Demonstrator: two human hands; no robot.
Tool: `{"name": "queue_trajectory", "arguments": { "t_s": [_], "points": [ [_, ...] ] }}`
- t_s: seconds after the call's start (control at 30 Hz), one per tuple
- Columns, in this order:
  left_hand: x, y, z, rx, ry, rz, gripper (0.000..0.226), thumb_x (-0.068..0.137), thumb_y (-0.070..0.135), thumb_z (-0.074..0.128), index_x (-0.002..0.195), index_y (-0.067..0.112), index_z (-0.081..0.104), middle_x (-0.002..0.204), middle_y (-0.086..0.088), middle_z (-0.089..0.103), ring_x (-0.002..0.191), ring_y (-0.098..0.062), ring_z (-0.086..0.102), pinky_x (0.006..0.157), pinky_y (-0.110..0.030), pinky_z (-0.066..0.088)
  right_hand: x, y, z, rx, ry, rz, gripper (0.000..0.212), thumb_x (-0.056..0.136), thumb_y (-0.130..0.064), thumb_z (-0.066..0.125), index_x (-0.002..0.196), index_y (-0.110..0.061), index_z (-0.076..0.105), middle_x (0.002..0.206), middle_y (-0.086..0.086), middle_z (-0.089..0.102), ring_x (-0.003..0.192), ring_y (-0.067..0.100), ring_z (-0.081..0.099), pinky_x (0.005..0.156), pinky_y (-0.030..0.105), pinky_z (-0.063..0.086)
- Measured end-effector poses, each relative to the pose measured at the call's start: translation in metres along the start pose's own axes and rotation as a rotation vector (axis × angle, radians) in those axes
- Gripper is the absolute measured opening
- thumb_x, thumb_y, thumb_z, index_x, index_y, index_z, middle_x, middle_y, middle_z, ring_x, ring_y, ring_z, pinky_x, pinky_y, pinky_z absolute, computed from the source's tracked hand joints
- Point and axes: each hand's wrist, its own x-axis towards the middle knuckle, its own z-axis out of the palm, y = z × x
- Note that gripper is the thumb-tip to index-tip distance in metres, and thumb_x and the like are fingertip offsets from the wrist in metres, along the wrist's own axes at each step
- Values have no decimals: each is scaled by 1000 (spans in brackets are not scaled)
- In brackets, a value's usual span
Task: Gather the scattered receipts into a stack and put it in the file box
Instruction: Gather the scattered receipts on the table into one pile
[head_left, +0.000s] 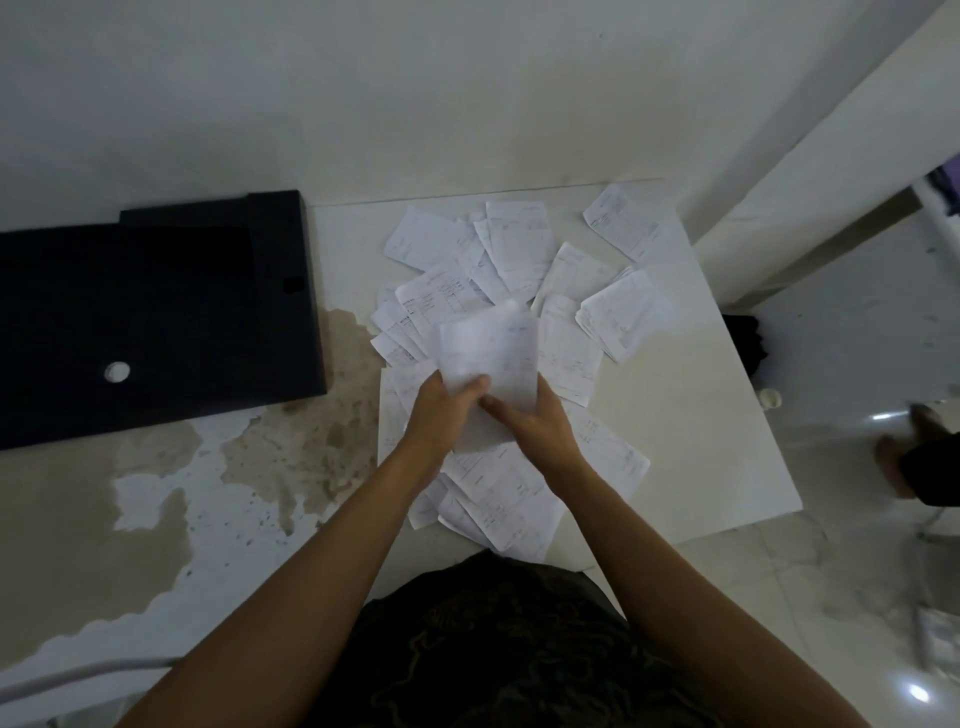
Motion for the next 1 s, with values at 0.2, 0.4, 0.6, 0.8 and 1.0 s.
{"name": "queue_trajectory", "arguments": {
  "t_s": [0.2, 0.4, 0.6, 0.8, 1.0],
  "points": [
    [-7, -5, -1, -23, -50, -71, 28, 93, 21, 60, 121, 23, 58, 113, 2, 69, 100, -15, 67, 80, -36, 58, -8, 6, -38, -85, 76, 53, 10, 87, -30, 68, 97, -29, 69, 97, -7, 74, 85, 9, 70, 64, 21, 54],
    [-22, -36, -28, 249, 4, -220, 33, 91, 22, 62, 123, 20, 55, 117, -1, 64, 98, -13, 62, 79, -30, 54, -11, 64, -112, -786, 172, 192, 22, 80, -28, 68, 91, -8, 69, 111, 17, 57, 107, 35, 56, 81, 40, 48],
    [-55, -67, -30, 479, -230, -191, 61, 93, 16, 63, 147, 20, 35, 139, 2, 42, 119, -5, 42, 98, -18, 32, -32, 106, -117, -895, 143, 258, 44, 76, -27, 69, 114, -12, 53, 132, 13, 40, 120, 36, 45, 95, 46, 46],
    [-68, -73, -29, 540, -300, -131, 64, 92, 15, 63, 149, 17, 33, 154, 0, 30, 139, -13, 33, 114, -26, 24, -50, 108, -121, -148, 302, 352, 77, 75, -4, 79, 136, -12, 33, 116, 10, 53, 95, 27, 56, 75, 37, 51],
    [-75, -69, -38, 461, -61, -147, 40, 91, 24, 62, 130, 29, 54, 126, -4, 57, 116, -19, 56, 104, -42, 45, -66, 111, -150, 606, 256, 349, 40, 87, -10, 73, 125, -3, 62, 121, 14, 71, 107, 31, 69, 79, 39, 60]
  ]
}}
